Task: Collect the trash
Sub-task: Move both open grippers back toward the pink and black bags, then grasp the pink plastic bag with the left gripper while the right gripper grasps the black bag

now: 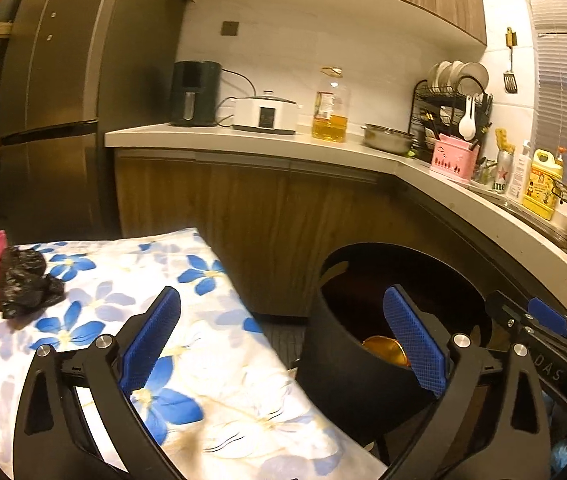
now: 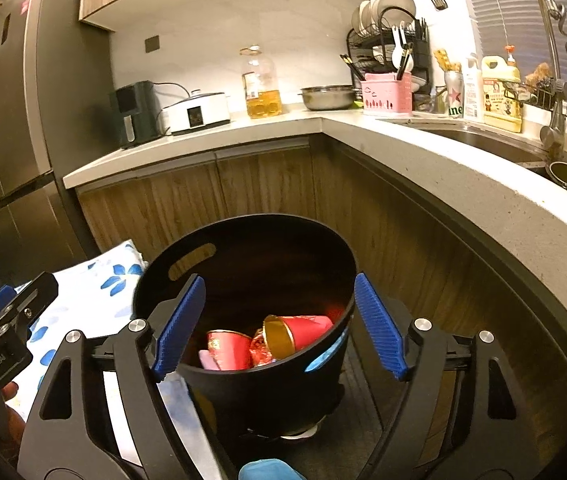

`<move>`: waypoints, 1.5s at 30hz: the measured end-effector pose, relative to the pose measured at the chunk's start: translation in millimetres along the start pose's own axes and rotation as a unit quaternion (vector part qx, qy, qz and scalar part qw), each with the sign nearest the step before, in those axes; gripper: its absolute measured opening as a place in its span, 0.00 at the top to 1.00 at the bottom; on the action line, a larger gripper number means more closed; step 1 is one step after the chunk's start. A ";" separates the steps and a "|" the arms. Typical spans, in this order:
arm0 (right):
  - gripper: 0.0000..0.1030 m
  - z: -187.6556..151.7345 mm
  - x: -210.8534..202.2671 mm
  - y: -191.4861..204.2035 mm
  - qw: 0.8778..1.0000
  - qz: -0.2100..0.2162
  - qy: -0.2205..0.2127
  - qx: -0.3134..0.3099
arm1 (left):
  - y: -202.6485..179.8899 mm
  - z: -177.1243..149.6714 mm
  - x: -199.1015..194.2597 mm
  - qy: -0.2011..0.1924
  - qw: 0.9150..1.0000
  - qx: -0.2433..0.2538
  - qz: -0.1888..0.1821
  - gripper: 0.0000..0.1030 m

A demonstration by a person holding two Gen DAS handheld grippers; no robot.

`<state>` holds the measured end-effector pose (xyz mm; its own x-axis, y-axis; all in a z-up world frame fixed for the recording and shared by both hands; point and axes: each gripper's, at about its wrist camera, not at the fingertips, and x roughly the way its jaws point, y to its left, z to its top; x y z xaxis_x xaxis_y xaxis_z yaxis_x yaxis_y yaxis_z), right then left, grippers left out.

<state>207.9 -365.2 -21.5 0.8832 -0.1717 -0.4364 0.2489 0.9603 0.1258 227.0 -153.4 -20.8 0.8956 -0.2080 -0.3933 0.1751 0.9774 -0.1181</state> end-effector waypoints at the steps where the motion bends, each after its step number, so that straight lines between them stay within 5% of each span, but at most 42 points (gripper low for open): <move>1: 0.26 -0.1 -2.3 3.0 1.000 0.001 -0.002 -0.001 | 3.5 0.1 -3.0 -0.001 1.000 -0.001 0.004 0.06; 12: 0.26 -4.7 -18.4 46.2 0.999 0.022 -0.014 -0.019 | 41.8 -0.7 -27.8 -0.014 0.999 -0.019 0.033 0.06; 21: 0.26 -22.8 -14.6 106.7 0.997 0.069 -0.002 -0.047 | 101.0 -12.5 -46.6 -0.014 0.995 -0.038 0.093 0.06; 39: 0.26 -60.0 4.4 260.6 0.976 0.182 0.018 -0.120 | 268.0 -14.3 -63.3 -0.033 0.962 -0.081 0.260 0.06; 45: 0.26 -64.8 14.2 303.5 0.970 0.207 0.025 -0.128 | 312.6 -10.7 -38.9 -0.006 0.957 -0.118 0.264 0.13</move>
<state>270.3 -61.9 -47.2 0.8647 0.2445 -0.4388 -0.2346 0.9690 0.0776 242.6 159.8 -52.1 0.8385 0.3138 -0.4455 -0.3990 0.9103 -0.1099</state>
